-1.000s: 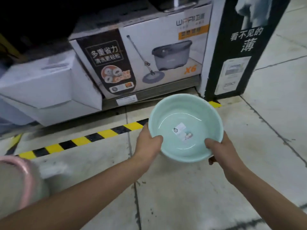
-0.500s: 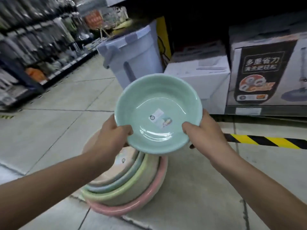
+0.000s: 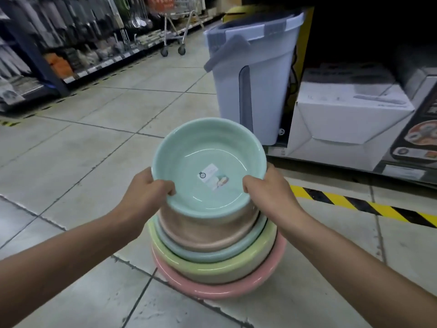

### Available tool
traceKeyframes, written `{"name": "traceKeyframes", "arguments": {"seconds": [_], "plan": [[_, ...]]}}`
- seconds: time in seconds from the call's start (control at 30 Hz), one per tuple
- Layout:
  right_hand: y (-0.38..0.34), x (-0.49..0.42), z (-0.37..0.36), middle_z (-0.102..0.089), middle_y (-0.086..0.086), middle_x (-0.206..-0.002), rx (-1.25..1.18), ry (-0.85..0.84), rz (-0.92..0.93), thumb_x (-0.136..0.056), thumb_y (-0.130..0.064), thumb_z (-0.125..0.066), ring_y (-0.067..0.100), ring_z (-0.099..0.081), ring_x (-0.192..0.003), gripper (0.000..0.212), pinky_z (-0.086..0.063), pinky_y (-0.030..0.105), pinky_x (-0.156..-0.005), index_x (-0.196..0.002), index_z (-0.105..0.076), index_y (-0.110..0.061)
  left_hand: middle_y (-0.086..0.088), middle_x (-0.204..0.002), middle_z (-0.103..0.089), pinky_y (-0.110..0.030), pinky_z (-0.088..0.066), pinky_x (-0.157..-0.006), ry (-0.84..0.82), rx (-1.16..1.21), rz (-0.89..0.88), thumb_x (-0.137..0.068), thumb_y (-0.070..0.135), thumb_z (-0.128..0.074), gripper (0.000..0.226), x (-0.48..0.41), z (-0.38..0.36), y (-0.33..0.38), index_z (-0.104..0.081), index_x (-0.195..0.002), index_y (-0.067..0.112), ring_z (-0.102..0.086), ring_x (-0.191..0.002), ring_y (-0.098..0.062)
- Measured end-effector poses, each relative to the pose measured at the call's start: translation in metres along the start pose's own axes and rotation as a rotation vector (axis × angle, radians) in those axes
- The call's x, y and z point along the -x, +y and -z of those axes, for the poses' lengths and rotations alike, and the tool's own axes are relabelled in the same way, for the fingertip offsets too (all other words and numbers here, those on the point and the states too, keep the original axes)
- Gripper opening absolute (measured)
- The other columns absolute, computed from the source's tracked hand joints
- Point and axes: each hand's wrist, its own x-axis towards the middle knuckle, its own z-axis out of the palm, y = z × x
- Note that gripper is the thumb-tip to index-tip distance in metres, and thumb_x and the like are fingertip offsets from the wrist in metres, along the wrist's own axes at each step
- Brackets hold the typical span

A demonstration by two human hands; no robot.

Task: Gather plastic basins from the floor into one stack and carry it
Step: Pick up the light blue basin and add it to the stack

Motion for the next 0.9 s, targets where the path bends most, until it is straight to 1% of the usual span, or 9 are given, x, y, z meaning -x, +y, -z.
{"name": "traceKeyframes", "arguments": {"seconds": [0.1, 0.23, 0.33, 0.47, 0.57, 0.67, 0.73, 0.8, 0.9], "plan": [[0.009, 0.001, -0.021, -0.067, -0.008, -0.098, 0.092, 0.013, -0.047, -0.057, -0.036, -0.050, 0.023, -0.065, -0.092, 0.035, -0.056, 0.045, -0.085, -0.089, -0.061, -0.031, -0.005, -0.094, -0.068, -0.032, -0.047, -0.068, -0.094, -0.046, 0.044, -0.061, 0.009, -0.061, 0.043, -0.012, 0.012, -0.017, -0.063, -0.104, 0.011, -0.062, -0.085, -0.021], [0.012, 0.010, -0.037, -0.060, -0.004, -0.124, 0.141, 0.012, -0.139, -0.059, -0.035, -0.053, 0.022, -0.055, -0.120, 0.026, -0.047, 0.046, -0.102, -0.085, -0.052, -0.038, -0.008, -0.098, -0.070, -0.034, -0.050, -0.071, -0.162, -0.048, 0.100, -0.049, 0.015, -0.056, 0.055, -0.027, 0.015, -0.039, -0.064, -0.103, 0.015, -0.064, -0.088, -0.025], [0.014, 0.009, -0.044, -0.059, -0.005, -0.118, 0.125, 0.065, -0.161, -0.059, -0.034, -0.053, 0.021, -0.056, -0.114, 0.027, -0.048, 0.045, -0.100, -0.085, -0.050, -0.042, -0.003, -0.097, -0.067, -0.032, -0.046, -0.066, -0.188, 0.000, 0.105, -0.054, 0.014, -0.058, 0.052, -0.035, 0.012, -0.048, -0.061, -0.106, 0.017, -0.062, -0.086, -0.019], [0.019, 0.009, -0.054, -0.059, -0.006, -0.113, 0.064, 0.133, -0.139, -0.058, -0.031, -0.053, 0.019, -0.058, -0.108, 0.045, -0.051, 0.048, -0.095, -0.080, -0.045, -0.069, 0.000, -0.100, -0.061, -0.032, -0.043, -0.065, -0.206, 0.035, 0.080, -0.072, 0.007, -0.062, 0.048, -0.047, 0.008, -0.059, -0.049, -0.118, 0.015, -0.058, -0.087, -0.015], [0.023, 0.011, -0.056, -0.060, -0.014, -0.115, 0.023, 0.148, -0.124, -0.058, -0.030, -0.054, 0.016, -0.058, -0.111, 0.052, -0.051, 0.047, -0.096, -0.092, -0.043, -0.066, 0.003, -0.099, -0.058, -0.032, -0.043, -0.066, -0.217, 0.058, 0.082, -0.081, 0.000, -0.058, 0.047, -0.052, 0.006, -0.069, -0.044, -0.122, 0.016, -0.056, -0.087, -0.011], [0.026, 0.012, -0.056, -0.057, -0.020, -0.122, 0.014, 0.117, -0.083, -0.058, -0.024, -0.056, 0.013, -0.054, -0.116, 0.071, -0.049, 0.043, -0.099, -0.101, -0.034, -0.076, 0.002, -0.100, -0.059, -0.031, -0.043, -0.066, -0.244, 0.073, 0.086, -0.082, -0.001, -0.055, 0.054, -0.053, 0.003, -0.073, -0.039, -0.129, 0.020, -0.056, -0.088, -0.012], [0.030, 0.009, -0.055, -0.057, -0.017, -0.123, 0.032, 0.111, -0.067, -0.055, -0.024, -0.056, 0.015, -0.054, -0.117, 0.073, -0.049, 0.046, -0.100, -0.107, -0.038, -0.072, 0.001, -0.108, -0.059, -0.034, -0.046, -0.073, -0.254, 0.075, 0.078, -0.079, 0.003, -0.056, 0.067, -0.055, 0.003, -0.075, -0.033, -0.137, 0.027, -0.057, -0.096, -0.017], [0.031, 0.006, -0.054, -0.057, -0.014, -0.123, 0.040, 0.116, -0.058, -0.051, -0.026, -0.056, 0.016, -0.054, -0.118, 0.071, -0.048, 0.047, -0.100, -0.103, -0.040, -0.072, 0.002, -0.116, -0.058, -0.041, -0.048, -0.090, -0.260, 0.047, 0.043, -0.067, 0.013, -0.055, 0.083, -0.059, 0.005, -0.077, -0.027, -0.141, 0.038, -0.054, -0.111, -0.024], [0.034, 0.004, -0.054, -0.058, -0.013, -0.123, 0.068, 0.122, -0.057, -0.049, -0.035, -0.055, 0.018, -0.053, -0.119, 0.068, -0.046, 0.048, -0.103, -0.104, -0.040, -0.072, 0.010, -0.115, -0.057, -0.047, -0.047, -0.098, -0.291, 0.019, 0.007, -0.063, 0.017, -0.054, 0.076, -0.061, 0.006, -0.080, -0.035, -0.129, 0.048, -0.051, -0.117, -0.024]]}}
